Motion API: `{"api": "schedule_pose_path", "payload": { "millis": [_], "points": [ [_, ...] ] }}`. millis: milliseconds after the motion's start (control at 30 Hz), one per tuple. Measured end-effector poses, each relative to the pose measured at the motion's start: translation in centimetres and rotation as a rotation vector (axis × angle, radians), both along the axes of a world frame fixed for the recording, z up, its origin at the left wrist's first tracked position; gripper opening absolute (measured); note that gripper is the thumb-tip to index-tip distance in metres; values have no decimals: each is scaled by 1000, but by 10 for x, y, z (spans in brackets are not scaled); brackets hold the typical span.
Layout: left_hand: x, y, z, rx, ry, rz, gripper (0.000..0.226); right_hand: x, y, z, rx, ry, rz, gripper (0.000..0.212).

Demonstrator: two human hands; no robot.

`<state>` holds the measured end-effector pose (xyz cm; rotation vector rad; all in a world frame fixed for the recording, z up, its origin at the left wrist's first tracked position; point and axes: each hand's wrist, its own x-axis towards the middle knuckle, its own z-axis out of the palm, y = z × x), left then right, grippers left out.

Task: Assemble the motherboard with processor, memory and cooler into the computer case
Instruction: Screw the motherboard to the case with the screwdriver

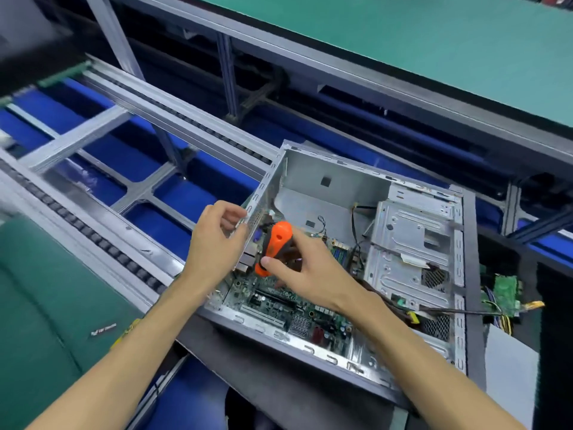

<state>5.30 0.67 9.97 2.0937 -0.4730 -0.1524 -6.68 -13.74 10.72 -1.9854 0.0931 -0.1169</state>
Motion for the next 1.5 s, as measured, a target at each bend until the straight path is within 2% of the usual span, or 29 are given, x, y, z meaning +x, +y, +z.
{"api": "schedule_pose_path", "payload": {
  "millis": [133, 600, 1500],
  "points": [
    [-1, -1, 3, -21, 47, 3, 18, 5, 3, -4, -48, -11, 94, 13],
    [-4, 0, 12, -70, 150, 1, 15, 16, 18, -10, -58, -23, 220, 19],
    [-3, 1, 13, -67, 172, 1, 13, 18, 20, -13, -52, 8, 269, 18]
  ]
}}
